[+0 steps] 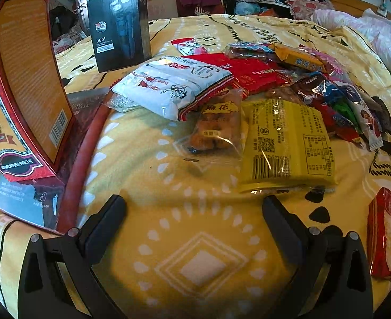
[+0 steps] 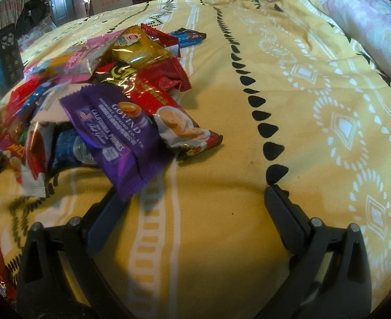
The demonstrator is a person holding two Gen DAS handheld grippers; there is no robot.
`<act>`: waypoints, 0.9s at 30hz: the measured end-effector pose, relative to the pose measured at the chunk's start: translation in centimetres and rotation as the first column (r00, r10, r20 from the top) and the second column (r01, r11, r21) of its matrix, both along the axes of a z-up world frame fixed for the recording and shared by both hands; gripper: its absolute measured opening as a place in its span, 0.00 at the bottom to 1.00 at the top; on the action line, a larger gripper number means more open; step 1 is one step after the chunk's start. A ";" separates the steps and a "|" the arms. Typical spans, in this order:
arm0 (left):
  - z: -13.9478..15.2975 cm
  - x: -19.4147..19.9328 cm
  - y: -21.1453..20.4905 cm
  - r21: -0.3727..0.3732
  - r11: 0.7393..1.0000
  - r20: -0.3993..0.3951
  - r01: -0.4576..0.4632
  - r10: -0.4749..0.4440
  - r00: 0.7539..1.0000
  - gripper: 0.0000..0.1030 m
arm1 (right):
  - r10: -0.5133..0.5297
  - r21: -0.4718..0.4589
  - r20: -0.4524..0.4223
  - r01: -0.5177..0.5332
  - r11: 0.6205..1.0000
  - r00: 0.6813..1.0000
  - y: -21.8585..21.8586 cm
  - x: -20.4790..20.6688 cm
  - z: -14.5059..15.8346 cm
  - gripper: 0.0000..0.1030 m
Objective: Organize snacks
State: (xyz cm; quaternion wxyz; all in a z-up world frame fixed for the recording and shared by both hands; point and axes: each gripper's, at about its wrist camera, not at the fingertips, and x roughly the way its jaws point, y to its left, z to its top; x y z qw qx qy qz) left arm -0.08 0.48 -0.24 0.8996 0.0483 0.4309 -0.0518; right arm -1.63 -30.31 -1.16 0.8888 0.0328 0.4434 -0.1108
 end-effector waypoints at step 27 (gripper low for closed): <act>0.3 -0.2 0.2 -0.018 1.000 -0.014 0.003 -0.004 1.000 1.00 | 0.010 0.032 0.010 -0.011 0.999 1.000 -0.2 -0.3 0.5 1.00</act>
